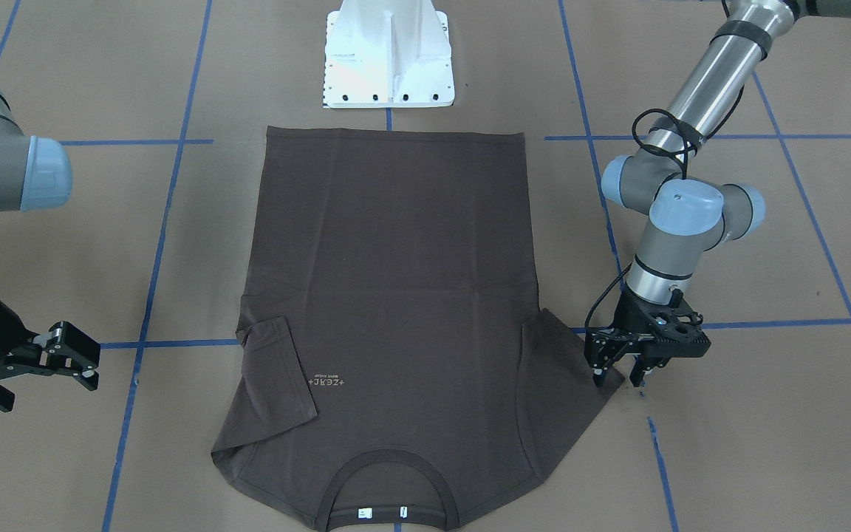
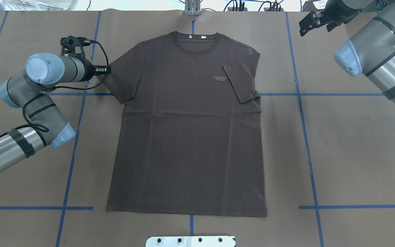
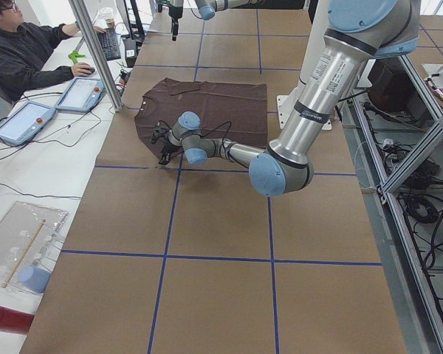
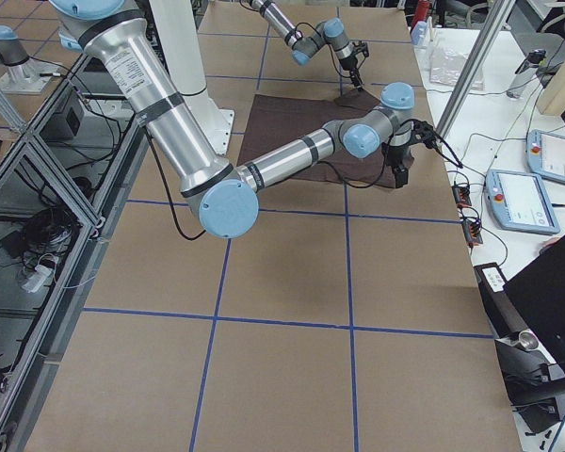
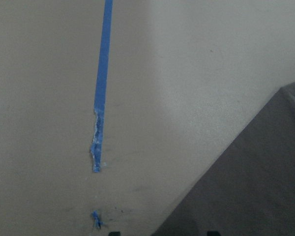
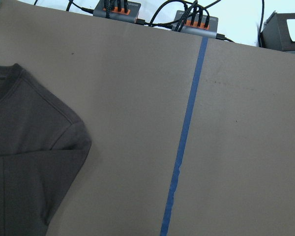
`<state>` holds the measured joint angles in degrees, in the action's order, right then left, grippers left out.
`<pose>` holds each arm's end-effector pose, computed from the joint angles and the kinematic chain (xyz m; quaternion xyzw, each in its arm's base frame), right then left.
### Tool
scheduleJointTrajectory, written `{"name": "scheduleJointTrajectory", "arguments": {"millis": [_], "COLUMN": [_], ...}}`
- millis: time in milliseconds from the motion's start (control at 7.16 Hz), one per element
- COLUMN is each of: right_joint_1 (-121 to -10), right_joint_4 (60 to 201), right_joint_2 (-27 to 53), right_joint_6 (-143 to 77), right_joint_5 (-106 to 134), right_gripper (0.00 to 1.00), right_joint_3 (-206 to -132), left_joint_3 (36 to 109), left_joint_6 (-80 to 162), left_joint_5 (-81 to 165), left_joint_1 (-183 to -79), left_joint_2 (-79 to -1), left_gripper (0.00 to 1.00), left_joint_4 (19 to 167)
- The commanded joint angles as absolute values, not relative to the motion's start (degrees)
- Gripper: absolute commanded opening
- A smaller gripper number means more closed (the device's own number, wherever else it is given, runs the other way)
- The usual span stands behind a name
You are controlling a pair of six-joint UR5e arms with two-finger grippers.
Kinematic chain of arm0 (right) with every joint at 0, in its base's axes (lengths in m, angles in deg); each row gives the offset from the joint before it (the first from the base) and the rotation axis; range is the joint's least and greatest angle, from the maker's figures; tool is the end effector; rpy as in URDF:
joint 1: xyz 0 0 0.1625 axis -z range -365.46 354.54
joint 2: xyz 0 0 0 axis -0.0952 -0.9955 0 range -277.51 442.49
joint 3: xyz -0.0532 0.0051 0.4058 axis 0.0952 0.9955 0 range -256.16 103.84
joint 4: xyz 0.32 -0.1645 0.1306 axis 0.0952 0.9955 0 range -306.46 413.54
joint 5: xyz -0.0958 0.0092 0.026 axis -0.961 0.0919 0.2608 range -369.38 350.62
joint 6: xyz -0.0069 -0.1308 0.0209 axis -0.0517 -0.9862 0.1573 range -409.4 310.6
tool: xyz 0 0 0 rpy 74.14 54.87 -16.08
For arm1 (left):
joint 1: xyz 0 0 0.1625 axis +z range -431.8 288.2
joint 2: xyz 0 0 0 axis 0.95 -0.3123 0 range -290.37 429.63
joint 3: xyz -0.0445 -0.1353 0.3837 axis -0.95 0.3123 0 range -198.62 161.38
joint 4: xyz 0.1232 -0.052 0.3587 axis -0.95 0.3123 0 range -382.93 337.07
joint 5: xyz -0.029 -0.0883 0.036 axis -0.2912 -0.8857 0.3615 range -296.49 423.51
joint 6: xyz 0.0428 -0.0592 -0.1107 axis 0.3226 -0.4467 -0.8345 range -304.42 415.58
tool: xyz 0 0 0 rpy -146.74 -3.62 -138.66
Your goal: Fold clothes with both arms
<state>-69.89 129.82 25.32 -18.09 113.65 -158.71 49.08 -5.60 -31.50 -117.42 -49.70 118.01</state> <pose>-0.2444 -0.6520 0.3761 0.1545 -0.3883 -0.0497 0.9071 0.4177 -0.6008 0.4609 0.2624 0.4087 -0.1066 0.8676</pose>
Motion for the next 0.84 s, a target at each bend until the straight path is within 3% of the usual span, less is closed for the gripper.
{"name": "scheduleJointTrajectory", "arguments": {"millis": [0, 140, 279, 419, 559, 698], "right_joint_1": [-69.89, -69.89, -69.89, -69.89, -69.89, -69.89], "right_joint_4": [129.82, 129.82, 129.82, 129.74, 129.74, 129.74], "right_joint_2": [25.1, 25.01, 24.92, 24.84, 24.75, 24.75], "right_joint_6": [-18.02, -18.02, -18.02, -18.02, -17.85, -17.85], "right_joint_5": [113.58, 113.67, 113.67, 113.67, 113.67, 113.67], "right_gripper": [1.0, 1.0, 1.0, 1.0, 1.0, 1.0], "right_joint_3": [-158.78, -158.78, -158.69, -158.78, -158.78, -158.69], "left_joint_3": [49.14, 49.14, 49.14, 49.14, 49.14, 49.4], "left_joint_6": [-5.68, -5.68, -5.86, -5.86, -5.86, -5.77], "left_joint_5": [-31.32, -31.32, -31.23, -30.97, -29.66, -29.65], "left_joint_1": [-117.15, -117.15, -117.07, -117.07, -116.89, -116.89], "left_joint_2": [-49.63, -49.63, -49.63, -49.55, -49.63, -49.72], "left_gripper": [0.65, 0.64, 0.55, 0.25, 0.06, 0.0], "left_joint_4": [118.04, 118.04, 118.04, 118.04, 118.13, 118.13]}}
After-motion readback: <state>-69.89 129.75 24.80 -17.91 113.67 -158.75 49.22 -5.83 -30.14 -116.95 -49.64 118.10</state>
